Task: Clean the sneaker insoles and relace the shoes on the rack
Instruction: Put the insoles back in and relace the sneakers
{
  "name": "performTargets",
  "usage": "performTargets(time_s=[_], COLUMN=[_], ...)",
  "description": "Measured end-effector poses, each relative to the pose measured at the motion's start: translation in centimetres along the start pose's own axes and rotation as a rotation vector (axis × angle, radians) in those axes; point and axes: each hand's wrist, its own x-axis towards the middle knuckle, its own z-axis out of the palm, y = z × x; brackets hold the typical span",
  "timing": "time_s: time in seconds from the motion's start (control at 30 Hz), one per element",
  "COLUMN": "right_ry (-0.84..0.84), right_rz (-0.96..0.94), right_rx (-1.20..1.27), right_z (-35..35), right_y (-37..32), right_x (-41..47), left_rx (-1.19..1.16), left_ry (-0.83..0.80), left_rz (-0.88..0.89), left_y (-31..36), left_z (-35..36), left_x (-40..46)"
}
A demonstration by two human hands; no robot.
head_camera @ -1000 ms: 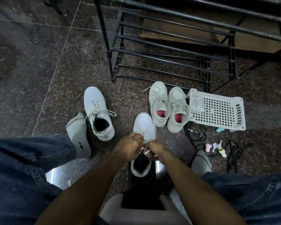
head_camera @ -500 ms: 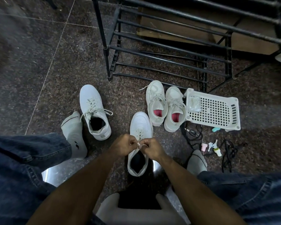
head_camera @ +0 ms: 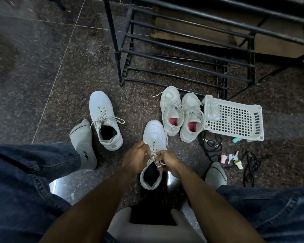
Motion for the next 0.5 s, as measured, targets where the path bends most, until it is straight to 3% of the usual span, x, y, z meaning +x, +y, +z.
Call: performTargets(time_s=[0.23,0.5], right_ry=[0.002,-0.003], right_rz=[0.025,0.017], right_rx=[0.054,0.023], right_z=[0.2,-0.1], right_y=[0.0,0.0], right_x=[-0.3,-0.9], left_rx=[0.042,0.151], left_ry=[-0.101,0.006], left_rz=[0.046,0.092], left_y=[-0.3,1.0], left_z=[0.3,0.1], left_x=[-0.7,-0.4])
